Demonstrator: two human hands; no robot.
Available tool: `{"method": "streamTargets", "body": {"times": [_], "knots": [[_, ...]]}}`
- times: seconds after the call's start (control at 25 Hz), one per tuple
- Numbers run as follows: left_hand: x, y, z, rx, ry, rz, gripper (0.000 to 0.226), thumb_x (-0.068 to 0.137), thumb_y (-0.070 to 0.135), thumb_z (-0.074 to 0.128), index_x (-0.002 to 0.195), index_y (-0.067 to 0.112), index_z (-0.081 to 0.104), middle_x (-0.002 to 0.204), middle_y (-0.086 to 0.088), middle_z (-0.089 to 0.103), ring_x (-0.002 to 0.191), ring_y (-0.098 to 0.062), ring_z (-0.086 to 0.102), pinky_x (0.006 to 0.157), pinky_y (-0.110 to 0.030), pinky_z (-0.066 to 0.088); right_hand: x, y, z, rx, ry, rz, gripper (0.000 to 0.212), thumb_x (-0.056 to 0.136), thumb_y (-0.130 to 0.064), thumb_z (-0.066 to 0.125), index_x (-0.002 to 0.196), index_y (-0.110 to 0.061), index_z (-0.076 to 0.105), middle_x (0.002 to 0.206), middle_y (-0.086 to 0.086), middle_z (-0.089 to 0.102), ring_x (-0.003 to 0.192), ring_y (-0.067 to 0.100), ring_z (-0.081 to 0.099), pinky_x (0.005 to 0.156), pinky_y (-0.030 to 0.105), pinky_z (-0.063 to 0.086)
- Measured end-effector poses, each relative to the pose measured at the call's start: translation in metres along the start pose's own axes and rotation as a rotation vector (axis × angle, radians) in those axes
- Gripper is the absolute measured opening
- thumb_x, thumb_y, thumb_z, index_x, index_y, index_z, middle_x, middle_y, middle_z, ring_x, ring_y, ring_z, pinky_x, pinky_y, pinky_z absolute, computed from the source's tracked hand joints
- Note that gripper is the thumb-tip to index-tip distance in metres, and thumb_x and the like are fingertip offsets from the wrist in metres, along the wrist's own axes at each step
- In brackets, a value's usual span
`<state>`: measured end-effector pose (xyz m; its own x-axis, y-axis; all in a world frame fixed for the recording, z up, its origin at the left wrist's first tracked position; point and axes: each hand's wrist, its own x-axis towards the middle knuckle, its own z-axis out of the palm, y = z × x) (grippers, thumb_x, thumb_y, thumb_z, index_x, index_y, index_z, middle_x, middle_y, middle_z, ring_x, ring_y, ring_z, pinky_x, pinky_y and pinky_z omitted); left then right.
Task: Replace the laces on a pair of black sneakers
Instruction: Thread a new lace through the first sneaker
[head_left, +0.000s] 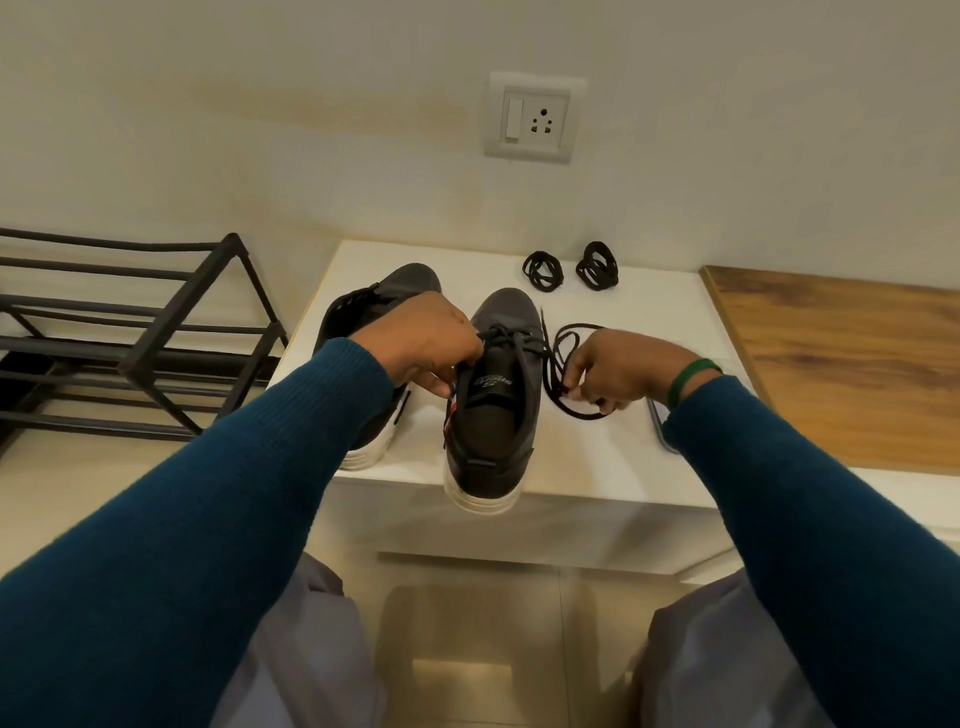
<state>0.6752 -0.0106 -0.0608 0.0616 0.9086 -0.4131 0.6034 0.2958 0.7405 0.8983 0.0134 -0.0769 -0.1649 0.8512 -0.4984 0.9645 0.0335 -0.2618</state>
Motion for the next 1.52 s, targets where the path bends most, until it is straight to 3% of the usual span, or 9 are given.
{"method": "streamTargets", "body": {"times": [0.2,0.4,0.44,0.6,0.76,1.0,1.2,1.36,1.52], "knots": [[0.002,0.001,-0.001,0.052,-0.018,0.007,0.013,0.094,0.011,0.059,0.102,0.014,0.069,0.093,-0.007,0.071,0.072,-0.019,0.073,0.054,-0.025,0.058,-0.006,0.007,-0.005,-0.189,0.049,0.068,0.02,0.089,-0.025,0.07,0.106,-0.015,0.074,0.101,0.001,0.073,0.095,0.017,0.065,0.09,0.035,0.054],[0.0,-0.001,-0.001,0.118,-0.004,0.042,0.014,0.096,0.015,0.058,0.104,0.015,0.069,0.093,-0.006,0.071,0.074,-0.019,0.073,0.058,-0.027,0.061,-0.013,0.013,-0.009,-0.095,-0.138,0.21,0.022,0.095,-0.027,0.066,0.099,-0.006,0.071,0.08,0.003,0.078,0.063,0.015,0.062,0.068,0.03,0.053],[-0.001,-0.001,-0.001,0.126,-0.01,0.043,0.015,0.097,0.017,0.057,0.105,0.015,0.069,0.094,-0.006,0.071,0.075,-0.019,0.074,0.06,-0.028,0.062,-0.01,0.013,-0.01,-0.047,-0.082,0.211,0.021,0.096,-0.026,0.063,0.1,-0.006,0.07,0.081,0.005,0.078,0.065,0.015,0.064,0.069,0.03,0.055],[-0.003,0.0,-0.002,0.119,0.001,0.045,0.014,0.096,0.016,0.059,0.105,0.015,0.069,0.094,-0.006,0.072,0.077,-0.019,0.074,0.062,-0.027,0.062,0.024,0.0,0.004,0.18,0.543,0.045,0.016,0.096,-0.018,0.062,0.101,-0.007,0.073,0.094,0.008,0.072,0.086,0.022,0.068,0.085,0.037,0.058],[-0.003,0.004,0.0,0.075,0.021,0.056,0.013,0.093,0.011,0.064,0.102,0.017,0.071,0.094,-0.006,0.073,0.079,-0.018,0.074,0.063,-0.026,0.062,0.048,-0.009,0.029,0.171,0.422,0.046,0.011,0.092,-0.012,0.064,0.097,-0.006,0.072,0.094,0.01,0.07,0.082,0.023,0.066,0.081,0.035,0.058],[0.0,0.002,0.001,-0.053,0.01,-0.001,0.012,0.095,0.009,0.062,0.101,0.014,0.072,0.096,-0.006,0.072,0.079,-0.015,0.071,0.055,-0.021,0.058,0.056,-0.004,0.044,0.123,0.509,0.065,0.016,0.093,-0.013,0.062,0.105,-0.006,0.07,0.099,0.01,0.068,0.088,0.025,0.065,0.083,0.032,0.054],[0.005,-0.001,-0.001,-0.176,-0.04,-0.069,0.023,0.098,0.001,0.051,0.105,0.014,0.069,0.1,-0.008,0.071,0.086,-0.017,0.069,0.062,-0.026,0.06,0.032,-0.02,0.002,0.632,0.744,-0.084,0.017,0.098,-0.005,0.055,0.106,-0.009,0.069,0.099,-0.004,0.065,0.097,0.02,0.065,0.084,0.029,0.053],[0.01,0.0,0.003,-0.086,-0.046,-0.078,0.026,0.099,0.0,0.049,0.117,0.005,0.066,0.11,-0.015,0.069,0.098,-0.025,0.068,0.086,-0.039,0.06,0.007,-0.06,-0.002,0.442,0.59,-0.284,0.011,0.096,-0.01,0.061,0.094,-0.015,0.07,0.088,-0.009,0.063,0.082,0.006,0.059,0.065,0.011,0.041],[0.013,0.001,0.001,-0.06,-0.068,-0.092,0.029,0.098,-0.003,0.047,0.119,0.004,0.066,0.107,-0.017,0.069,0.1,-0.027,0.069,0.094,-0.045,0.057,0.003,-0.079,0.01,0.116,0.423,-0.214,0.015,0.094,-0.013,0.058,0.087,-0.008,0.071,0.086,0.004,0.067,0.08,0.019,0.065,0.071,0.028,0.056]]}}
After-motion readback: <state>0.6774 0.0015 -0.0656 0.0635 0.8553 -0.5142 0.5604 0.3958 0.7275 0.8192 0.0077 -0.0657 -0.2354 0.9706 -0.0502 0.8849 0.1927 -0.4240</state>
